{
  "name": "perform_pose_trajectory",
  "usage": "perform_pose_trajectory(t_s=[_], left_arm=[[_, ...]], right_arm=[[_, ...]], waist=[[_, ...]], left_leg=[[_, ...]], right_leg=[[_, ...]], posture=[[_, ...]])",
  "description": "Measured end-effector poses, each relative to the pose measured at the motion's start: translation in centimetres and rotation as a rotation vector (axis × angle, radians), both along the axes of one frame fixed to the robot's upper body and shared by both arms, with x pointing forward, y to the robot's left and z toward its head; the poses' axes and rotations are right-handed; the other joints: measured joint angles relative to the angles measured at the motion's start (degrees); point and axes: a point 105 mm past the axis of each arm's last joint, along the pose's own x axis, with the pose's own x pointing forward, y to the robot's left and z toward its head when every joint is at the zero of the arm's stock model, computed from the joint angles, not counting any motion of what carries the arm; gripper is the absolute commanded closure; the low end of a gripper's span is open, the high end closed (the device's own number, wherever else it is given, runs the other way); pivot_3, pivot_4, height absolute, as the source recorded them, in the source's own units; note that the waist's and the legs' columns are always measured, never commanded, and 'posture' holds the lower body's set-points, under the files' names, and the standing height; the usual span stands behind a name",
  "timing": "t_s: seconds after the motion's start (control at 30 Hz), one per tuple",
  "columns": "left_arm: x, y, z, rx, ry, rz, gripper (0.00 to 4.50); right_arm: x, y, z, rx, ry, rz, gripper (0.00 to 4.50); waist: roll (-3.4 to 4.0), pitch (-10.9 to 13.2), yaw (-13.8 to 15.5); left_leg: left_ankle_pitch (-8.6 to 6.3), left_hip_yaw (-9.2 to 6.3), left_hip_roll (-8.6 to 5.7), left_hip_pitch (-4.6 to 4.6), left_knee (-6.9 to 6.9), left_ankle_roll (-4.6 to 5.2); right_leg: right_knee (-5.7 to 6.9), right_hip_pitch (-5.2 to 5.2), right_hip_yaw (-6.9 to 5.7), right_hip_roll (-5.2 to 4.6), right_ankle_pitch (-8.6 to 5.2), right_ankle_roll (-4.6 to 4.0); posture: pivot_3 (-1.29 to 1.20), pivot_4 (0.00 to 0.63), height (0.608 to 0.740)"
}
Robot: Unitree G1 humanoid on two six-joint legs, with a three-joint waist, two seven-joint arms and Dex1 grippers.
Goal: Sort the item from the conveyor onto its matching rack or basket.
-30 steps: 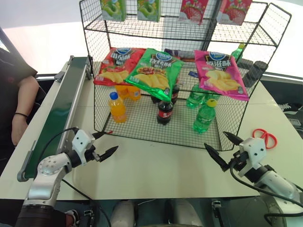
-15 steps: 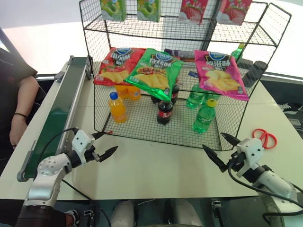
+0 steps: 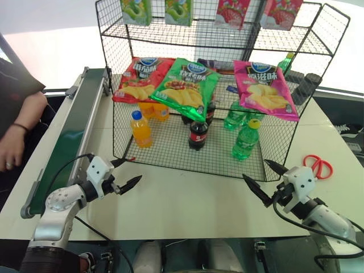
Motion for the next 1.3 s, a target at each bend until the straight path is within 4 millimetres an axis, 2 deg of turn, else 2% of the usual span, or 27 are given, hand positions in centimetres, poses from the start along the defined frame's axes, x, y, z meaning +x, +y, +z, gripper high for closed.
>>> perform_pose_trajectory(t_s=[1.3], left_arm=[[0.52, -0.41, 0.48, -0.014, -0.021, 0.0, 0.0]], right_arm=[[0.54, 0.23, 0.06, 0.001, -0.01, -0.003, 0.03]], waist=[[0.0, 0.0, 0.0]], left_leg=[[0.0, 0.01, 0.0, 0.0, 0.0, 0.0]], right_leg=[[0.0, -0.01, 0.0, 0.0, 0.02, 0.03]], posture=[[0.0, 0.15, 0.74]])
